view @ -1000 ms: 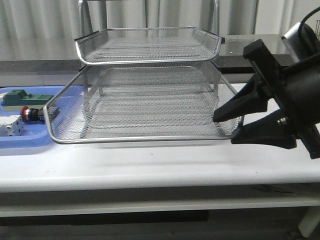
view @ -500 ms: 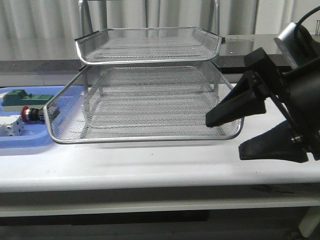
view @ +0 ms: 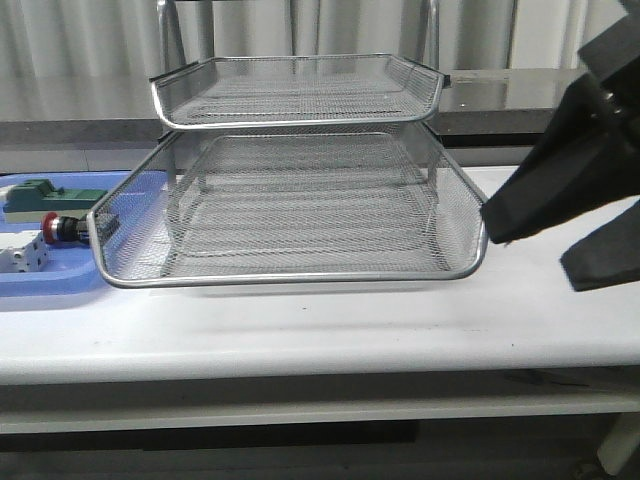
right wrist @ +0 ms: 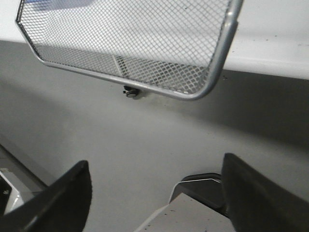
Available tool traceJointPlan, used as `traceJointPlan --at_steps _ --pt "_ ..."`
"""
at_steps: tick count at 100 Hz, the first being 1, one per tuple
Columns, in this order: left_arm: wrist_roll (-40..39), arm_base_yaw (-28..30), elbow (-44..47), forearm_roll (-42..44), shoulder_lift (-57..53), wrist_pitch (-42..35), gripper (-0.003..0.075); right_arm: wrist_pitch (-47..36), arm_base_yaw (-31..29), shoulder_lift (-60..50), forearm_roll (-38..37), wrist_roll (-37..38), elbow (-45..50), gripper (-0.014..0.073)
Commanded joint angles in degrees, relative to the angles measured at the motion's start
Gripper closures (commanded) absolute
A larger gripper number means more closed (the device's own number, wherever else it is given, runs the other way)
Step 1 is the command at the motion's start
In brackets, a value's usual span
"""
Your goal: Place button on rack with both arms
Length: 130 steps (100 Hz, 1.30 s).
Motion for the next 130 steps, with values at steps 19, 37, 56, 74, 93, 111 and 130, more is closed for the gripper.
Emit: traceJointPlan --at_steps 19,37,56,74,93,111,130 --pt "-0.51 -0.04 2.61 0.00 -2.02 -4.46 0.0741 5.02 0.01 -13.29 -24.63 22.81 -7.73 0.0032" --pt "-0.51 -0.04 2.61 0.00 -2.02 -4.46 0.0741 11.67 0.01 -19.23 -41.79 35.20 -12.85 0.0032" --pt "-0.51 -0.04 2.61 0.00 -2.02 -4.46 0.0741 18.36 0.01 -24.13 -52.97 43.57 -15.50 0.0032" --pt "-0.51 -0.04 2.61 0.00 -2.02 -4.46 0.0741 21.26 0.01 -29.22 -55.24 46.03 -15.55 0.0032" --pt "-0.51 -0.04 2.61 0.00 -2.02 -4.46 0.0741 21.35 0.01 -32.12 -57.20 47.90 -15.55 0.0055" --pt "-0.51 -0.04 2.61 0.00 -2.02 -4.46 0.0741 21.48 0.01 -32.33 -58.39 47.90 -15.55 0.0246" --pt "-0.51 -0.04 2.61 0.00 -2.02 -4.46 0.0741 21.53 0.01 -32.33 -58.39 47.90 -15.55 0.0522"
